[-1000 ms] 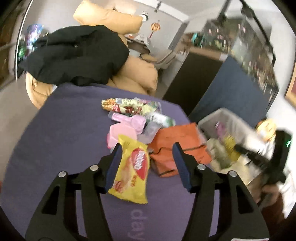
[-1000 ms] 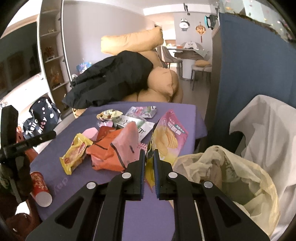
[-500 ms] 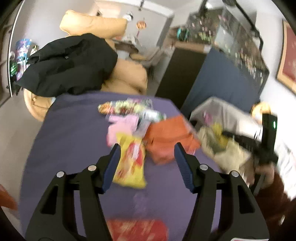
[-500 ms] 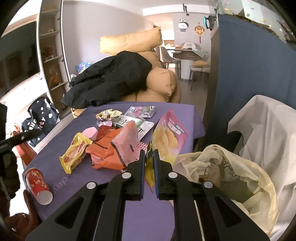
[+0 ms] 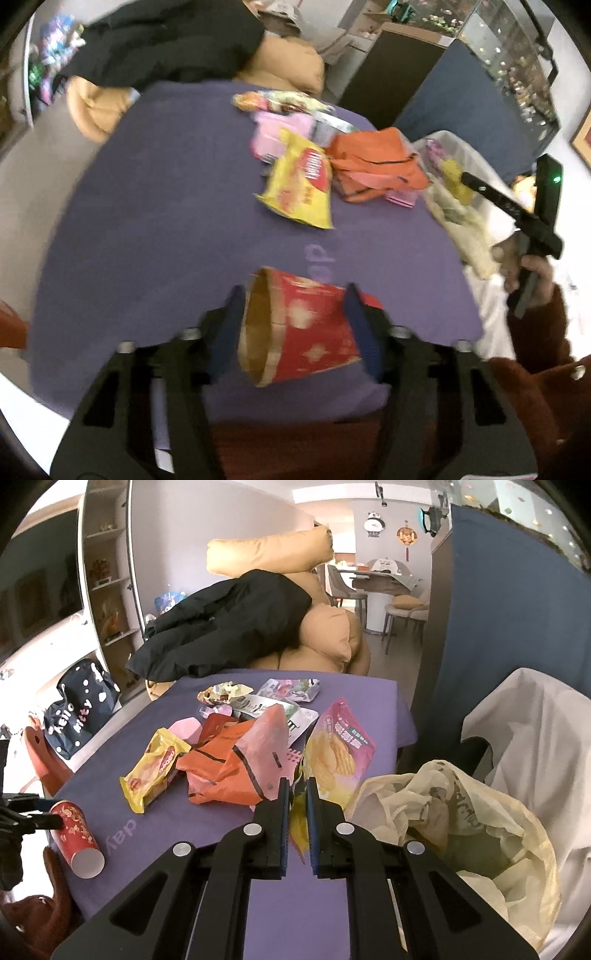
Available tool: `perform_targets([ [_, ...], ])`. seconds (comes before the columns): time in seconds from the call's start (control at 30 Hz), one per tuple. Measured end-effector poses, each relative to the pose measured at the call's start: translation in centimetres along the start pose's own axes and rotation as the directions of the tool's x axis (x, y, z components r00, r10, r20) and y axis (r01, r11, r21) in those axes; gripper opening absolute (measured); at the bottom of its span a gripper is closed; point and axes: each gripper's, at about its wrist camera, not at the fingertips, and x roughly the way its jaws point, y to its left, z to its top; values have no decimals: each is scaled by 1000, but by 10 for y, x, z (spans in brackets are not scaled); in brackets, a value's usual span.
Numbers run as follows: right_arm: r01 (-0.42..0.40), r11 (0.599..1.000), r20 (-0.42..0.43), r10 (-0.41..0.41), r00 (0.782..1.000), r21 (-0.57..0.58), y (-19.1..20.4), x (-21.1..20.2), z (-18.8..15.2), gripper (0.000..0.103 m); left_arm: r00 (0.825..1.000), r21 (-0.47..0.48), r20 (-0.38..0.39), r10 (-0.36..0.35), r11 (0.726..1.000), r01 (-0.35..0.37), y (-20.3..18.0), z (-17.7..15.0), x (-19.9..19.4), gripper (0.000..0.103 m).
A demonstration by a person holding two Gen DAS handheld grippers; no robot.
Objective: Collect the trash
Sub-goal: 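Lift the red cup with the left tool while the right tool holds the chip bag, then drop the red cup into the trash bag while the right tool carries the chip bag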
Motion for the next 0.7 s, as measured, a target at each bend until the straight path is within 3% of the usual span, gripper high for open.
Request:
perform_targets([
  [0.07,4,1000,4,-4,1000,-4,0,-2,0,10,1000,10,4,-21,1000,20,-8,3,0,27],
  [0.27,3,1000,12,-3,1000,-1,0,-7,0,10,998,108,56,-29,994,22,-40,23,-1,7],
  [0.47,9,1000,53,-8,999,-26,3,-19,5,10,992,195,124,21,980,-45,-63,56,0,6],
  [0.7,17,999,79,-15,997,-30,-2,-26,12,10,977,248,214,22,966,-76,-97,97,-1,6],
])
